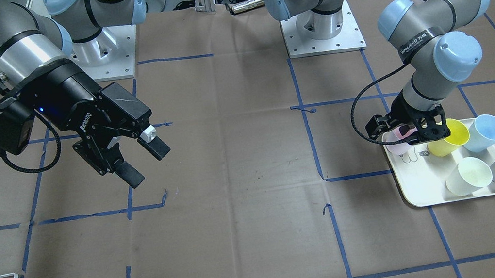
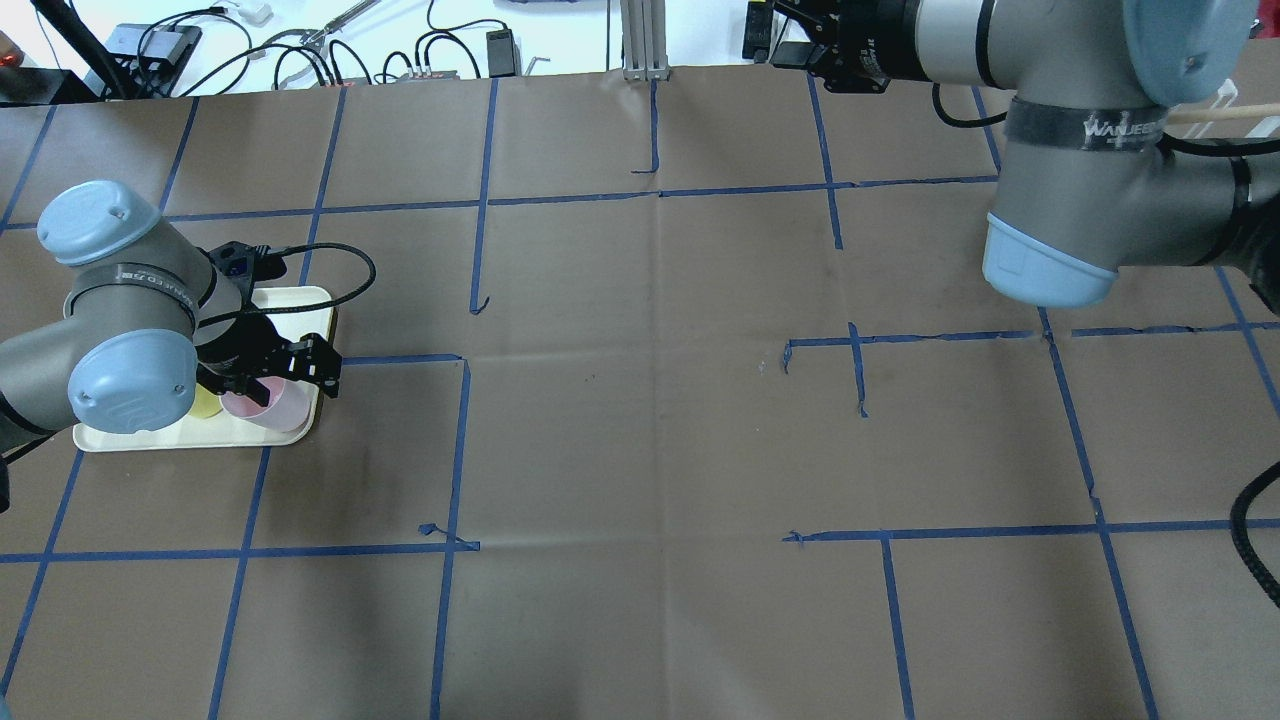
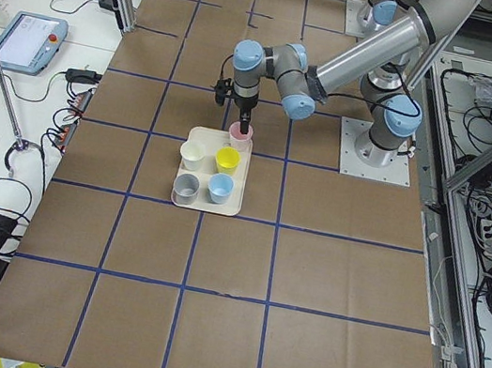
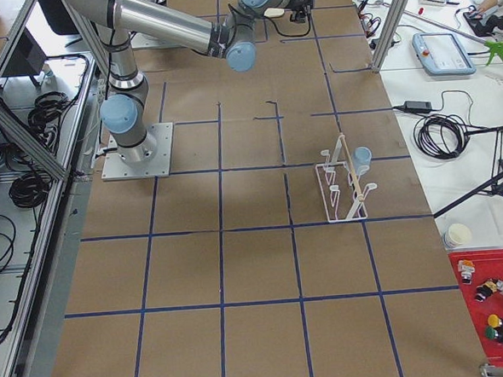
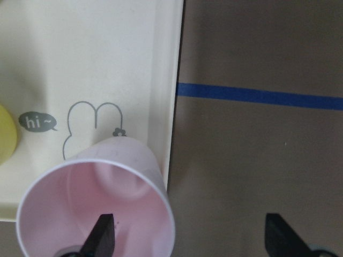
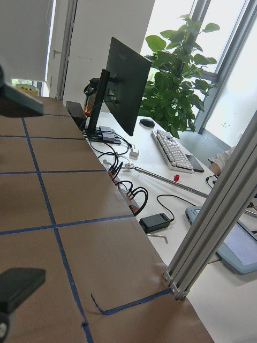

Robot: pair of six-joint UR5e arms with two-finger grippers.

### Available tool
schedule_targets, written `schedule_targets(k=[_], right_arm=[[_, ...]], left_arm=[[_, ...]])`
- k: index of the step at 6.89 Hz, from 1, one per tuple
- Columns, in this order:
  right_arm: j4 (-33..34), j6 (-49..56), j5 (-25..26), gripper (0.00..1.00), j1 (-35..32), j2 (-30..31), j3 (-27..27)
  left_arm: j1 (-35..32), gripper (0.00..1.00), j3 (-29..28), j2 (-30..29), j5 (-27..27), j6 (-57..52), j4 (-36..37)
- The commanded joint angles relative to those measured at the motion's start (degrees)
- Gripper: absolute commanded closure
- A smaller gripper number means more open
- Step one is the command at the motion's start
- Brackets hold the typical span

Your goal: Transfer IKEA cup to right arm and place on rack

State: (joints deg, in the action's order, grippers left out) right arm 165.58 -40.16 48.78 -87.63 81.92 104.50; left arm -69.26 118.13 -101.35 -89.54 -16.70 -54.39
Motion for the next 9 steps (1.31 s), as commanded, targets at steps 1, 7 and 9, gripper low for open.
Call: schedule_targets(k=[1, 7, 9], right_arm=[[0.0, 0.0, 0.0, 0.0, 0.0, 0.0, 0.0], [0.0, -0.1, -1.8, 0.0, 0.0, -0.1, 0.0], [0.1, -0.1, -1.8, 0.0, 0.0, -0.1, 0.0]], left_arm=[[0.0, 0.86, -0.2, -0.5, -0.1, -1.0, 1.4], [0.3, 1.0, -11.8, 3.8, -0.5, -6.5, -14.3], [0.1, 1.0, -25.3, 1.8, -0.8, -7.2, -27.0]])
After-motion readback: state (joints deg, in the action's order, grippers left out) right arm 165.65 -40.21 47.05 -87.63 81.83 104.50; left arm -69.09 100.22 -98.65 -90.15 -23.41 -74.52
